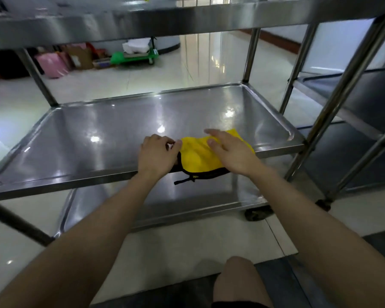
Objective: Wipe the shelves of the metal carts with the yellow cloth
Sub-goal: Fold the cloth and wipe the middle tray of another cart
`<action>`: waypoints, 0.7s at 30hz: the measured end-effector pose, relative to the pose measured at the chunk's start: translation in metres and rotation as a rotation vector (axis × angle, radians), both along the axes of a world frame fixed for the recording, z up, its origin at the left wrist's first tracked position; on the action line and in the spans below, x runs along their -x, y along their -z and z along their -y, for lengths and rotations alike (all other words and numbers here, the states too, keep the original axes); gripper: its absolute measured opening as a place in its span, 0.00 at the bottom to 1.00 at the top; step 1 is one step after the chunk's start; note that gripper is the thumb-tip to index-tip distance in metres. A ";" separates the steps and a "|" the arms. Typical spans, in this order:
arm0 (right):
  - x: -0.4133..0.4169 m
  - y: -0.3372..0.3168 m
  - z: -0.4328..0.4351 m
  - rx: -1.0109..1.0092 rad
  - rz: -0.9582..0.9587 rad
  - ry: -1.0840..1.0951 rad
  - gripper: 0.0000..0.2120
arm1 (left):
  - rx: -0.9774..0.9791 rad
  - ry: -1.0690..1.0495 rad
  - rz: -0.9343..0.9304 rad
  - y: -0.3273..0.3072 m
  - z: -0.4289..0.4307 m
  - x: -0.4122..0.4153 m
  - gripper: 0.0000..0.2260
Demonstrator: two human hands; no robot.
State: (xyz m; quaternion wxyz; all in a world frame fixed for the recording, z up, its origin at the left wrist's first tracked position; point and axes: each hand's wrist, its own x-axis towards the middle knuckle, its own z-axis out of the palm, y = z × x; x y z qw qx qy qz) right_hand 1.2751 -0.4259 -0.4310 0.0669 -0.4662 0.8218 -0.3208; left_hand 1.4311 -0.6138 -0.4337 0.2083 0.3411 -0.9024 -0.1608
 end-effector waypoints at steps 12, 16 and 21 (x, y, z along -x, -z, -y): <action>-0.006 0.028 0.017 -0.210 -0.275 0.041 0.27 | -0.124 0.064 0.064 -0.015 0.003 -0.013 0.16; -0.041 0.015 0.042 -0.102 -0.148 0.024 0.34 | -0.192 0.038 -0.146 -0.022 0.011 -0.078 0.13; -0.087 0.003 0.061 0.063 -0.185 -0.108 0.19 | -0.231 0.112 -0.191 -0.037 0.024 -0.162 0.15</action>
